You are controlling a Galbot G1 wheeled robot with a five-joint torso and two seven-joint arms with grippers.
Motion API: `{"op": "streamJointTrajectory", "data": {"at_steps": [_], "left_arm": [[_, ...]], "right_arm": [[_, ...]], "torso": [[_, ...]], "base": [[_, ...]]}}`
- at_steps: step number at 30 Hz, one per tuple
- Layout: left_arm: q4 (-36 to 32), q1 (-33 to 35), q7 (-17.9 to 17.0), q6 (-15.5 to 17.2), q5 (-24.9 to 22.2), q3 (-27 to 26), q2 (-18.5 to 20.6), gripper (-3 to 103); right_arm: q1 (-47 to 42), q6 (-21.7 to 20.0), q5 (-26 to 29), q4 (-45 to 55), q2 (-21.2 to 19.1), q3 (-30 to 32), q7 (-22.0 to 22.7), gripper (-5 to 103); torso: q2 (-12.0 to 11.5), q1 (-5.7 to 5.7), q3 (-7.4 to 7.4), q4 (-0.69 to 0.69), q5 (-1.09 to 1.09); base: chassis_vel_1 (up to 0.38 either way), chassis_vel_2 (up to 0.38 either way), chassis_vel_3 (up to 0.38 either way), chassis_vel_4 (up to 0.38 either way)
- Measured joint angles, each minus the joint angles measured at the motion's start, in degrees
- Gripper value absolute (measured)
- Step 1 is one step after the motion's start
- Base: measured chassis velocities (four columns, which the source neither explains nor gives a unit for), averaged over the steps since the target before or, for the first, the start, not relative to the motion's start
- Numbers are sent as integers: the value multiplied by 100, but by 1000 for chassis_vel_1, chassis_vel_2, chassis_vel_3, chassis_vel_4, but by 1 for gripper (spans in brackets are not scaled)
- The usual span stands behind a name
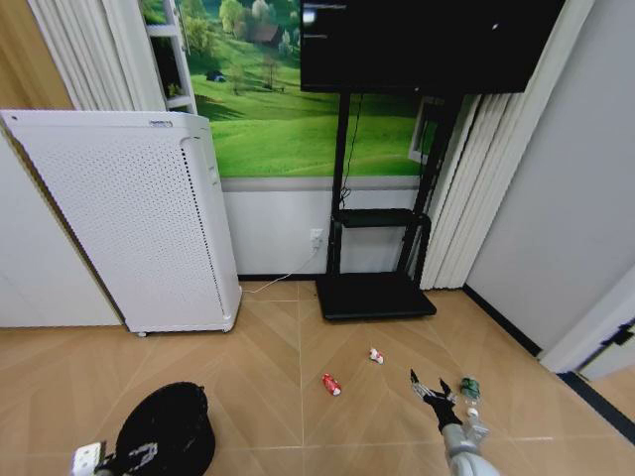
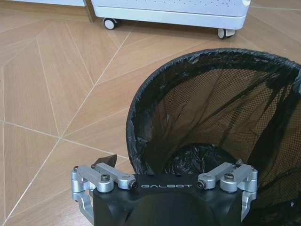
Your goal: Pick up the trash bin and place the garbage on the floor into it.
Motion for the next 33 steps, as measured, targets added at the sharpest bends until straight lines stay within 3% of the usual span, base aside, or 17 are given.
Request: {"op": "streamJointTrajectory", "data": {"at_steps": [4, 8, 10, 11, 12, 14, 15, 17, 18, 20, 22, 23, 24, 26, 31, 32, 33], "left_arm": [[103, -16, -36, -5, -34, 2, 1, 102], [159, -12, -42, -14, -117, -9, 31, 88], [159, -12, -42, -14, -117, -9, 31, 88], [171, -12, -42, -15, -142, -10, 43, 83], [212, -50, -44, -29, -179, -10, 61, 67], [235, -74, -55, -30, -195, -1, 75, 61], [253, -100, -54, -30, -211, 10, 83, 50], [263, -117, -54, -30, -239, 16, 87, 50], [282, -139, -64, -30, -314, 28, 95, 40], [291, -157, -63, -29, -359, 49, 105, 40], [314, -178, -57, -21, -395, 56, 133, 28], [314, -178, -57, -21, -395, 56, 133, 28], [323, -204, -29, -16, -416, 60, 154, 18], [328, -221, -35, -15, -417, 58, 167, 18], [343, -325, 33, -21, -454, 76, 184, 7], [373, -368, 83, -91, -446, 90, 186, 7], [447, -478, 199, -399, -360, 184, 171, 7]], "right_arm": [[0, 0, -11, 1, 13, 12, 4, 100], [2, -9, -25, 4, 30, 23, 12, 100], [2, -9, -25, 4, 30, 23, 12, 100], [8, -14, -46, 4, 40, 27, 14, 100], [17, -28, -87, 6, 72, 30, 18, 100], [28, -50, -112, 7, 92, 33, 22, 100], [39, -70, -122, 8, 105, 37, 24, 100], [47, -79, -128, 7, 108, 41, 25, 100], [57, -85, -137, 8, 112, 47, 27, 100], [67, -92, -144, 6, 113, 50, 27, 100], [77, -100, -148, 1, 114, 55, 27, 100], [77, -100, -148, 1, 114, 55, 27, 100], [87, -102, -153, -7, 117, 53, 27, 100], [95, -103, -158, -14, 121, 52, 28, 100], [119, -107, -188, -50, 146, 34, 28, 100], [123, -107, -194, -61, 155, 30, 28, 100], [136, -107, -210, -92, 178, 16, 27, 100]], "torso": [[0, 0, 0, 1, 0], [1, 0, 0, 0, 2], [1, 0, 0, 0, 2], [1, 0, 0, 1, 2], [1, 0, 0, 1, 2], [1, 0, 0, 0, 2], [2, 0, 0, 1, 3], [2, 0, 0, 1, 3], [2, 0, 0, 1, 3], [2, 0, 0, 1, -1], [1, 0, 1, -1, -4], [1, 0, 1, -1, -4], [1, 1, 1, 0, -3], [1, 0, 1, 0, -3], [1, 1, 1, 3, 0], [1, 0, 1, 1, 2], [1, 1, 1, 2, -2]], "base": [[0, 0, 0, 0], [0, 0, 0, 0], [0, 0, 0, 0], [0, 0, 0, 0], [0, 0, 0, 0], [0, 0, 0, 0], [0, 0, 0, 0], [0, 0, 0, 0], [0, 0, 0, 0], [0, 0, 0, 0], [0, 0, 0, 0], [0, 0, 0, 0], [0, 0, 0, 0], [0, 0, 0, 0], [0, 0, 0, 0], [0, 0, 0, 0], [0, 0, 0, 0]]}}
